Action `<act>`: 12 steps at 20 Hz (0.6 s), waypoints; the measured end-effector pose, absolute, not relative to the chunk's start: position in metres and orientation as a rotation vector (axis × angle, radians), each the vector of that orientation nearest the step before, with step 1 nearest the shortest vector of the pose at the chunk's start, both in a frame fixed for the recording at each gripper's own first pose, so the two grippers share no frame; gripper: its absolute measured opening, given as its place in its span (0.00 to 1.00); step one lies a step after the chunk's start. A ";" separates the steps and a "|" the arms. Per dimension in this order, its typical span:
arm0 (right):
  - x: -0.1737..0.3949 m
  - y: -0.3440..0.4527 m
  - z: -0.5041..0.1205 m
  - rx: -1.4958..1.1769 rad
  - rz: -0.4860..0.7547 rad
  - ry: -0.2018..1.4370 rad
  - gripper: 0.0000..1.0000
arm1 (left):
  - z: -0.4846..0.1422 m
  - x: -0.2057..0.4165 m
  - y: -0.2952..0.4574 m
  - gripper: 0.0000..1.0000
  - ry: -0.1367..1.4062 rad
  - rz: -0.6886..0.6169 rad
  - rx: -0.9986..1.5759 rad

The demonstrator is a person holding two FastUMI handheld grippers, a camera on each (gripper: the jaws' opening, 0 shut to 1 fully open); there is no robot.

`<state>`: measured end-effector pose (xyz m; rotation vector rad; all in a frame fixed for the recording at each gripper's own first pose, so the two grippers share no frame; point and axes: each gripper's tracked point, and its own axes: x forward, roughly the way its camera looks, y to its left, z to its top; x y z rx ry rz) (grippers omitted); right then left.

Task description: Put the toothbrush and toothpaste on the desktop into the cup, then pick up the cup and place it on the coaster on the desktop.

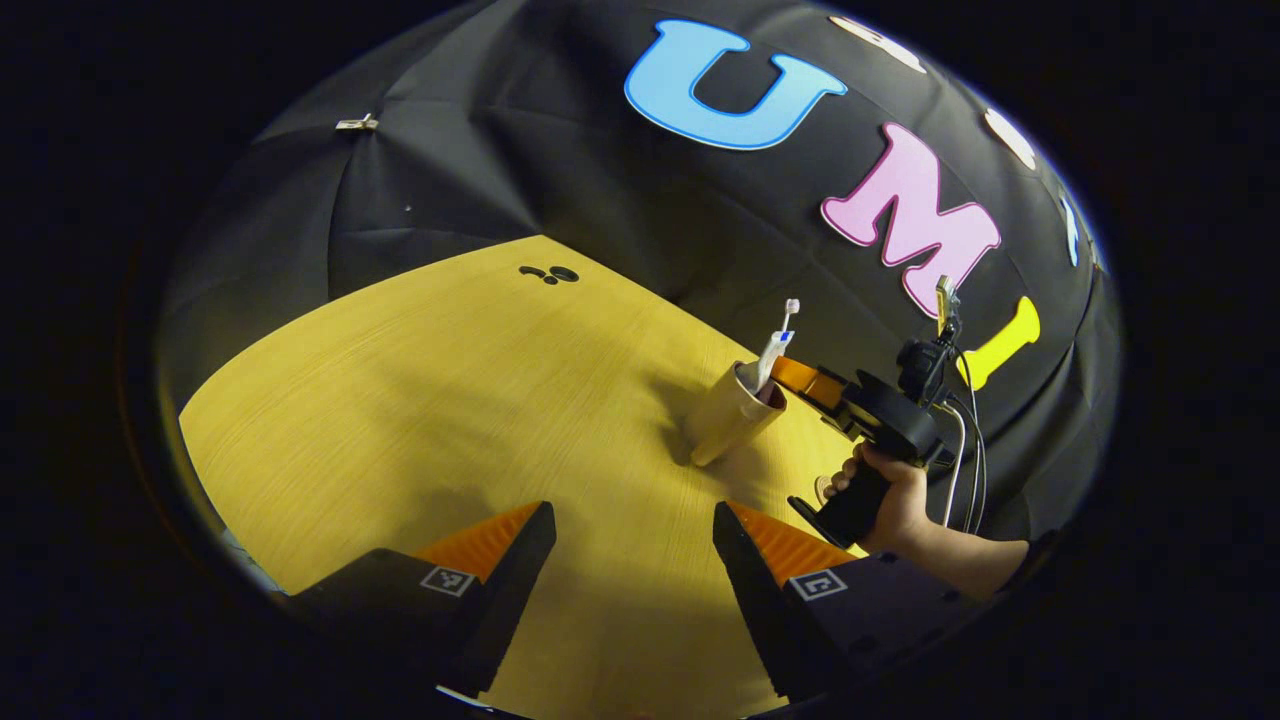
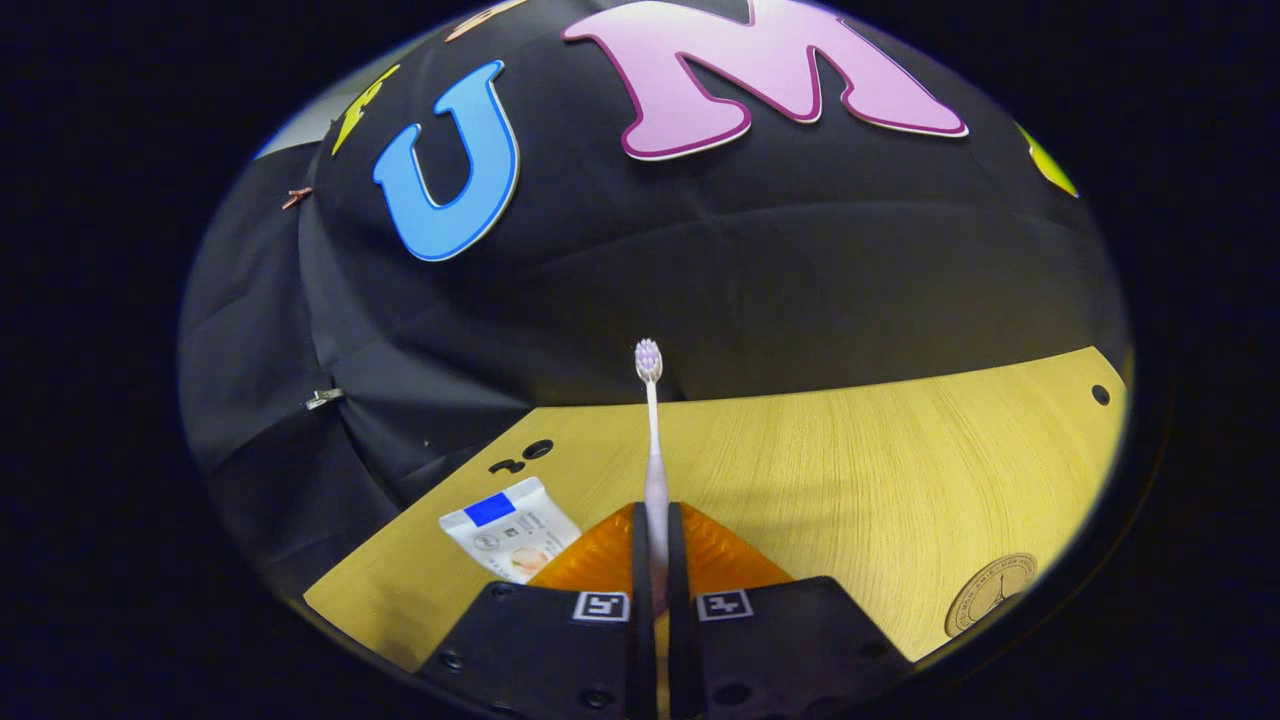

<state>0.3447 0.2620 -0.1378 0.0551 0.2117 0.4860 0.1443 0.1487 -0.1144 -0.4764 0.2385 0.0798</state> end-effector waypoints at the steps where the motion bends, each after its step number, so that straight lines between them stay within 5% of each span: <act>1: 0.343 0.259 -0.138 0.055 0.485 0.212 0.11 | -0.112 0.147 0.146 0.98 0.238 0.074 -0.468; 3: 0.337 0.253 -0.136 0.045 0.489 0.217 0.39 | -0.108 0.151 0.138 0.98 0.241 0.061 -0.451; 4: 0.337 0.247 -0.133 0.043 0.482 0.213 0.20 | -0.106 0.153 0.135 0.98 0.244 0.053 -0.440; 7: 0.332 0.216 -0.114 0.083 0.450 0.195 0.89 | -0.097 0.162 0.126 0.98 0.244 0.027 -0.383; 12: 0.336 0.142 -0.092 0.089 0.331 0.182 0.98 | -0.079 0.184 0.122 0.98 0.261 -0.017 -0.262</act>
